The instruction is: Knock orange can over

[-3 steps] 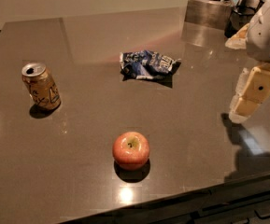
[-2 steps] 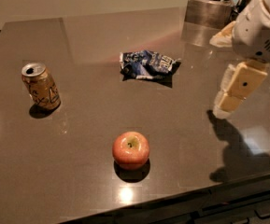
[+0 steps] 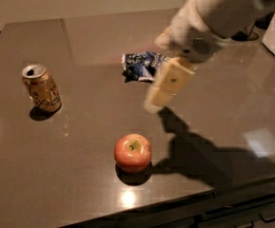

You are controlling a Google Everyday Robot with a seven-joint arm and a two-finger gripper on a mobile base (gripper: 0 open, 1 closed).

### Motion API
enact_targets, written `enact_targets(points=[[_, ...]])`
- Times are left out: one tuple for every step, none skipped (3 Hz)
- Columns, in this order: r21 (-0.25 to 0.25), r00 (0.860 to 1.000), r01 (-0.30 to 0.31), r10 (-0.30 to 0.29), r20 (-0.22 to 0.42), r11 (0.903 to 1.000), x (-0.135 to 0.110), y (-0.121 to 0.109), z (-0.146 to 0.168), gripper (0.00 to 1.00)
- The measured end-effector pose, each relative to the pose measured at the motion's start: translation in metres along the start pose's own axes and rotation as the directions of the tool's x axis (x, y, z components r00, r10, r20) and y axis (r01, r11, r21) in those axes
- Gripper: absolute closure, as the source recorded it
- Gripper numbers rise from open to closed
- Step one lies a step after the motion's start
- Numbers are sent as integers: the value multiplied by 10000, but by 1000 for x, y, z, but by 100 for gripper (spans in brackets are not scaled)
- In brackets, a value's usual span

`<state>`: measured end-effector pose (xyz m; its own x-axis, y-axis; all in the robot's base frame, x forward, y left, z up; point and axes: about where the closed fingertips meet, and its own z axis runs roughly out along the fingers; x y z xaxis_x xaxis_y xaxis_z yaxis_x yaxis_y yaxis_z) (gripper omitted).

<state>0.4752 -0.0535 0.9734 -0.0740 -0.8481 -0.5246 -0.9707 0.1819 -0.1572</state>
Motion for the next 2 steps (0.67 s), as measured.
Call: enact_targets(points=[[-382, 9961, -293, 323, 827, 9988, -60, -1, 44, 0], [-503, 9808, -1080, 1147, 1578, 9929, -112, -7, 75, 0]])
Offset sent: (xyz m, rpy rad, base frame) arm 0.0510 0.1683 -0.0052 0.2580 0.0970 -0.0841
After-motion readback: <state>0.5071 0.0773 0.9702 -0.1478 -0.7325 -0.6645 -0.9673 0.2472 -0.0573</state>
